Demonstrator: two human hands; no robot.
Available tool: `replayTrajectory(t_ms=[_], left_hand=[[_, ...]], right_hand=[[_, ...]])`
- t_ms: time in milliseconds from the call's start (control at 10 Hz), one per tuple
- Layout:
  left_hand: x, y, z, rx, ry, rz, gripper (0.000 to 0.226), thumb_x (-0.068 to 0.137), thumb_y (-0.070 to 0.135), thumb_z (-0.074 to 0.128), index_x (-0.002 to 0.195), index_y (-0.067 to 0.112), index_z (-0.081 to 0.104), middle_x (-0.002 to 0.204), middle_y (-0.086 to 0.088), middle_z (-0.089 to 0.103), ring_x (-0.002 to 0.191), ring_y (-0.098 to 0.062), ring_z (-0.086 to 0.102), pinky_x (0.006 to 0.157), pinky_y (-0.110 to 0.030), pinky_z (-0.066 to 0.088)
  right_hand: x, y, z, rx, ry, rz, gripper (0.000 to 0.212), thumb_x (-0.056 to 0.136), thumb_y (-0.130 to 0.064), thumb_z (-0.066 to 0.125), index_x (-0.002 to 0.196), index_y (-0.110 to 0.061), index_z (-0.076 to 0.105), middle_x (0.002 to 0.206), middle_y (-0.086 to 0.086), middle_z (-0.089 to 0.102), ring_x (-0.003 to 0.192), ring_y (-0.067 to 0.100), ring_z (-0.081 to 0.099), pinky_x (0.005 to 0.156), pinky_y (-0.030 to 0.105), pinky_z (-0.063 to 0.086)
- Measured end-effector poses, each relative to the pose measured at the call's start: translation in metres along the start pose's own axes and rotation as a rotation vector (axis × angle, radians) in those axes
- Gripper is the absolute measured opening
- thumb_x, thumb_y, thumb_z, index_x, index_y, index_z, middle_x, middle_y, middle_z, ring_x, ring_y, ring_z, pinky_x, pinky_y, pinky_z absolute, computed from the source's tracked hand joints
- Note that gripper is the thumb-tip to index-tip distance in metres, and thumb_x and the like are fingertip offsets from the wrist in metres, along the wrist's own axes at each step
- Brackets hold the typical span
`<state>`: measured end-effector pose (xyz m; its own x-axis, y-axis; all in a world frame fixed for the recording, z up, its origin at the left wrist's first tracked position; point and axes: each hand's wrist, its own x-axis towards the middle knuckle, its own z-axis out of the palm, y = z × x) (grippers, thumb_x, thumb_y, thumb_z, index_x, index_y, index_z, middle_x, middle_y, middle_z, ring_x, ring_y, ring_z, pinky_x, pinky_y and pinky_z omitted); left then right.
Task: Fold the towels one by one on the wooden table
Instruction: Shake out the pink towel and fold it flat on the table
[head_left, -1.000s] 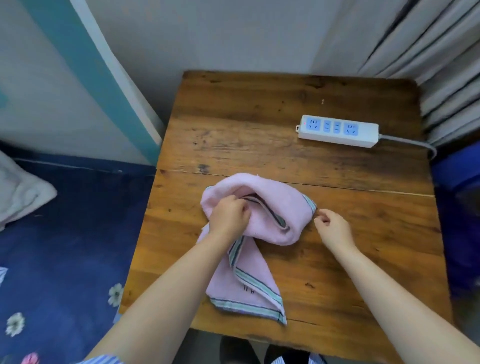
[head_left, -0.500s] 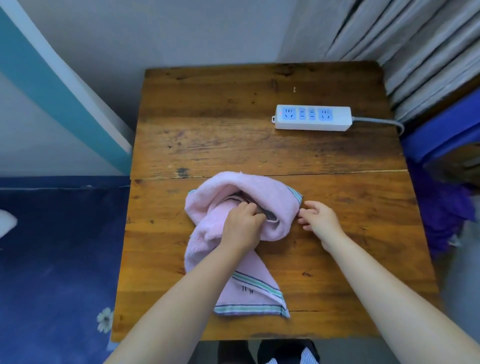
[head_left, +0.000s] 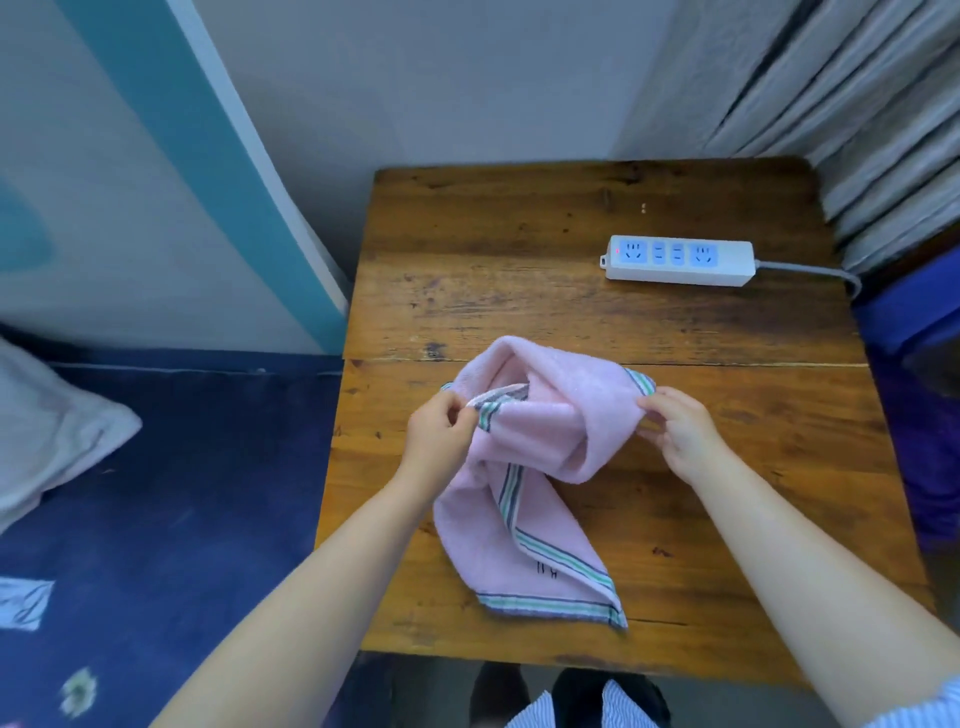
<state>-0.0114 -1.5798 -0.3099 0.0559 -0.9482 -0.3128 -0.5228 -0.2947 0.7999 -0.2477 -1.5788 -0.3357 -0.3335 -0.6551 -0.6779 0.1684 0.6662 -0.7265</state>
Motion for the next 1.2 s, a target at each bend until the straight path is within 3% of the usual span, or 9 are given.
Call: replayTrajectory(t_ms=[100,300,500,600,700,800,900,1100,1200], left_hand=[[0.007,0.006,-0.025,0.025,0.002,-0.082,0.032,0.089,0.008,0.042,0.058,0.015,0.038,0.06,0.002,0.039,0.056,-0.012,0.033,0.049,-0.022,0.027],[0.028,0.037,-0.085,-0.144,-0.337,-0.41,0.03,0.082,0.006,0.03,0.055,0.017,0.026,0.044,0.004,0.025,0.038,-0.01,0.018,0.04,-0.018,0.014],[0.03,0.049,-0.118,-0.047,-0.419,-0.256,0.033,0.091,0.033,0.051,0.063,0.016,0.059,0.054,0.001,0.04,0.057,-0.014,0.031,0.051,-0.023,0.025],[0.031,0.058,-0.128,-0.126,-0.312,-0.149,0.039,0.094,0.027,0.048,0.058,0.013,0.045,0.045,0.005,0.036,0.051,-0.014,0.025,0.049,-0.024,0.019],[0.034,0.075,-0.136,-0.214,-0.122,-0.024,0.038,0.096,0.018,0.044,0.059,0.011,0.045,0.054,-0.002,0.034,0.052,-0.014,0.028,0.05,-0.023,0.022],[0.039,0.099,-0.148,-0.348,-0.013,0.046,0.035,0.096,0.006,0.039,0.064,0.013,0.052,0.051,-0.001,0.039,0.044,-0.009,0.034,0.045,-0.019,0.027],[0.04,0.124,-0.164,-0.536,0.035,0.016,0.034,0.092,-0.003,0.034,0.065,0.012,0.05,0.033,0.009,0.04,0.027,0.0,0.034,0.032,-0.008,0.026],[0.036,0.167,-0.187,-0.57,-0.116,-0.13,0.028,0.084,0.002,0.027,0.063,0.01,0.043,0.031,0.007,0.041,0.025,-0.002,0.034,0.028,-0.008,0.023],[0.033,0.176,-0.188,-0.33,-0.165,-0.207,0.03,0.091,0.016,0.04,0.061,0.013,0.042,0.041,0.001,0.039,0.034,-0.008,0.035,0.034,-0.016,0.023]], right_hand=[[-0.008,-0.02,0.0,-0.043,-0.01,-0.054,0.022,0.086,-0.005,0.05,0.066,-0.015,0.05,0.08,0.004,0.054,0.079,0.017,0.051,0.063,0.026,0.042],[-0.025,-0.07,-0.001,-0.844,-0.033,-0.239,0.011,0.087,-0.016,0.056,0.076,-0.013,0.052,0.079,0.002,0.05,0.077,0.015,0.048,0.057,0.024,0.037],[-0.057,-0.108,-0.009,-1.151,-0.024,-0.399,0.03,0.088,-0.021,0.053,0.063,-0.019,0.037,0.068,0.001,0.047,0.062,0.015,0.043,0.049,0.022,0.029],[-0.068,-0.129,-0.012,-1.285,0.086,-0.432,0.035,0.091,-0.02,0.047,0.061,-0.021,0.03,0.066,-0.001,0.045,0.073,0.023,0.046,0.048,0.023,0.026],[-0.076,-0.152,-0.012,-1.264,0.193,-0.433,0.033,0.092,-0.022,0.046,0.063,-0.018,0.031,0.1,0.015,0.06,0.087,0.025,0.05,0.062,0.03,0.037],[-0.083,-0.183,-0.011,-1.044,0.304,-0.492,0.036,0.088,-0.02,0.053,0.058,-0.015,0.034,0.093,0.019,0.06,0.084,0.028,0.05,0.066,0.029,0.034],[-0.095,-0.212,-0.011,-0.717,0.294,-0.492,0.04,0.083,-0.011,0.056,0.051,-0.013,0.033,0.058,0.006,0.039,0.069,0.024,0.043,0.054,0.028,0.033],[-0.114,-0.247,0.001,-0.696,0.128,-0.325,0.017,0.086,0.0,0.036,0.073,-0.003,0.046,0.077,0.013,0.046,0.075,0.025,0.047,0.054,0.022,0.035],[-0.125,-0.263,0.007,-0.919,0.026,-0.327,0.027,0.091,-0.001,0.033,0.065,-0.006,0.039,0.076,0.012,0.044,0.074,0.027,0.047,0.055,0.024,0.038]])
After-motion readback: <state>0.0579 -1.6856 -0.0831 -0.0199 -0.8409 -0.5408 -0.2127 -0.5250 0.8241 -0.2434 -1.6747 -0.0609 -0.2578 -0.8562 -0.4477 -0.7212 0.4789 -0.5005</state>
